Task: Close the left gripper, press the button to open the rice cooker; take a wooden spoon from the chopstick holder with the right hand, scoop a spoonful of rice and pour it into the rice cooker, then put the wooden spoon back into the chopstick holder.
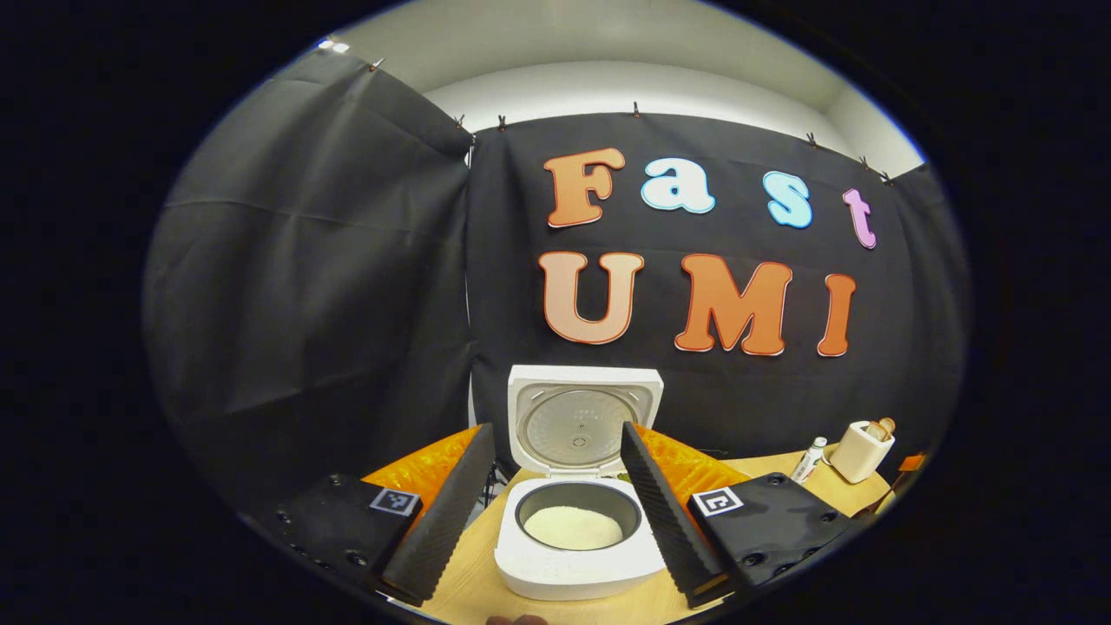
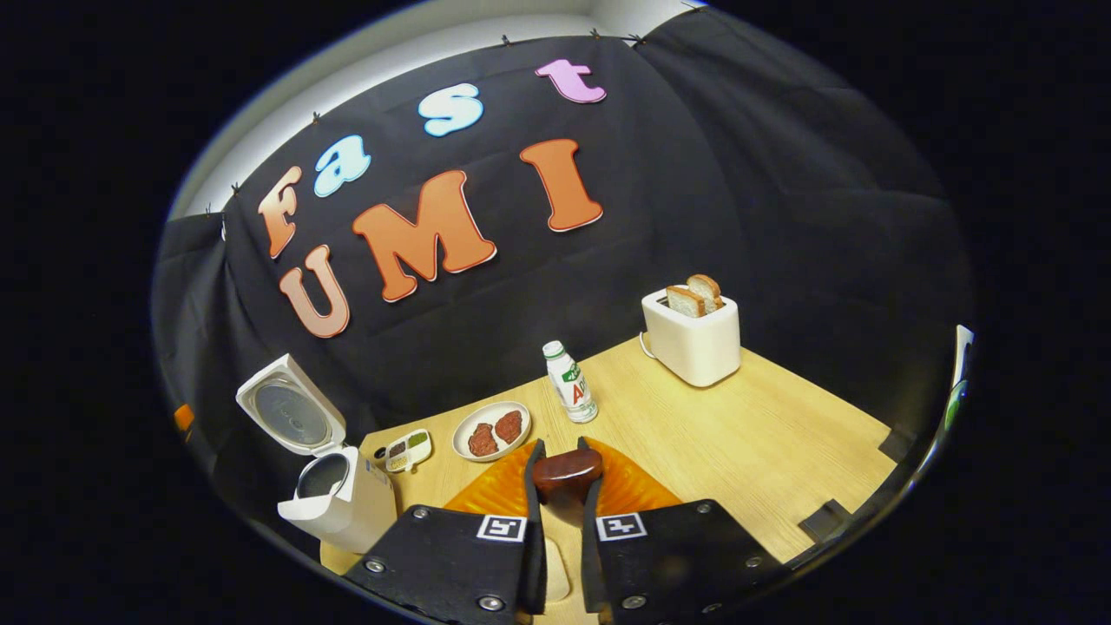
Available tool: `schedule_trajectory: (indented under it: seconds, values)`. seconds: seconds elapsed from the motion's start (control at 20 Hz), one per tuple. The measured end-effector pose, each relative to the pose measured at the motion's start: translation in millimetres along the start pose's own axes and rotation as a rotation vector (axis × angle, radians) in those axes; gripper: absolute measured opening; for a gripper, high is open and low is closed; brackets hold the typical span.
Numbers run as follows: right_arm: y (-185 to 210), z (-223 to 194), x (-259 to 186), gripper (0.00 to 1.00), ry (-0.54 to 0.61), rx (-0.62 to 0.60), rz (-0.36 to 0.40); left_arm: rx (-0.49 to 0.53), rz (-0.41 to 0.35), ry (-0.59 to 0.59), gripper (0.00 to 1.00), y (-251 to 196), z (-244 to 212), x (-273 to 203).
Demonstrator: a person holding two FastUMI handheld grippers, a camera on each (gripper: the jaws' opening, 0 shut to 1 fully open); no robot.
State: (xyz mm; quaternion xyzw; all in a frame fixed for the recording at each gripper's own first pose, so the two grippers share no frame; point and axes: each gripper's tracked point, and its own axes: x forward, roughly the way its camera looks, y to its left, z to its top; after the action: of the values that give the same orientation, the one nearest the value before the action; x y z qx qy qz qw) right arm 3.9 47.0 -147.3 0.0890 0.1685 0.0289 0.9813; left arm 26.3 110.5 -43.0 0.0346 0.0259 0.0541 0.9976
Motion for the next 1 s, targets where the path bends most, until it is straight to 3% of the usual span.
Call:
schedule_trajectory:
  seconds: [0.3, 0.5, 1.0]
  values:
    - [70.5, 0.5, -6.5, 0.15, -0.048, -0.03, 0.07, -0.004, -0.044, -0.006, 0.98, 21.9, 6.5, 13.3]
    - [102.6, -32.4, 9.9, 0.15, -0.011, -0.052, 0.105, -0.001, -0.042, 0.005, 0.98, 39.6, 3.5, 14.8]
    - [108.2, -134.5, 37.1, 0.15, 0.09, -0.314, 0.045, 0.041, -0.039, 0.06, 0.98, 69.8, -14.8, 19.6]
